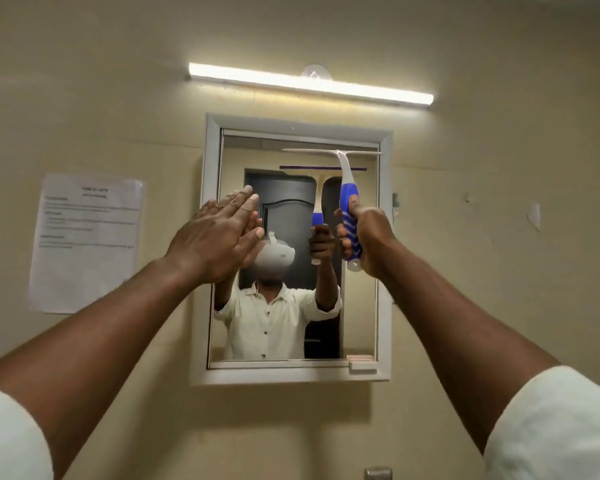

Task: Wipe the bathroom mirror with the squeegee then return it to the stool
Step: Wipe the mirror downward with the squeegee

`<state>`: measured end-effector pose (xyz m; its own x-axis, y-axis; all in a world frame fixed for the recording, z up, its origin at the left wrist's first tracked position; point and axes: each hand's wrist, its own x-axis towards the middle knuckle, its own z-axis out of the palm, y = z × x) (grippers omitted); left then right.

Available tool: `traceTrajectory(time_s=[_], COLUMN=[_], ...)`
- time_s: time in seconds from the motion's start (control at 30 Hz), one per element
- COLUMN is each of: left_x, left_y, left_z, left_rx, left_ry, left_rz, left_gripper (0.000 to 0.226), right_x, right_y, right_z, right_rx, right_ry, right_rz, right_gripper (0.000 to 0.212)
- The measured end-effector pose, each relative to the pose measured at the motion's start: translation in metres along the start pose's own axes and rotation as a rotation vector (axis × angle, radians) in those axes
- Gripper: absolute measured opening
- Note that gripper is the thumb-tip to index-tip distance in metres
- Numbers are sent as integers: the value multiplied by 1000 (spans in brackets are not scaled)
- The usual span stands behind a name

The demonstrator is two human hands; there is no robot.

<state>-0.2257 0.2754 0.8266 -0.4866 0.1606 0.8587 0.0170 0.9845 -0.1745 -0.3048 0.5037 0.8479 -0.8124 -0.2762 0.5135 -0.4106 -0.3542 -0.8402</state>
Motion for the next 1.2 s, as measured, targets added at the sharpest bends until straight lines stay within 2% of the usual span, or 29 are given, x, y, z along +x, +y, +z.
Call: traceTrajectory(time_s=[0.17, 0.67, 0.8, 1.2], left_x=[-1, -2, -6, -23], left_y=[-5, -5, -5, -10], left_z=[0, 10, 16, 29], left_rx=[23, 55, 48, -15], left_ry=[0, -24, -33, -57], left_rz=[11, 17, 20, 3], left_gripper=[72, 70, 69, 65], right_x=[22, 60, 65, 64], right_y=[-13, 0, 6, 8], right_z=[-10, -9, -2, -7], right_rx=[-10, -28, -28, -16], right_ry=[3, 49, 77, 85], right_rz=[-5, -7, -24, 14], right_gripper=[35, 44, 39, 39])
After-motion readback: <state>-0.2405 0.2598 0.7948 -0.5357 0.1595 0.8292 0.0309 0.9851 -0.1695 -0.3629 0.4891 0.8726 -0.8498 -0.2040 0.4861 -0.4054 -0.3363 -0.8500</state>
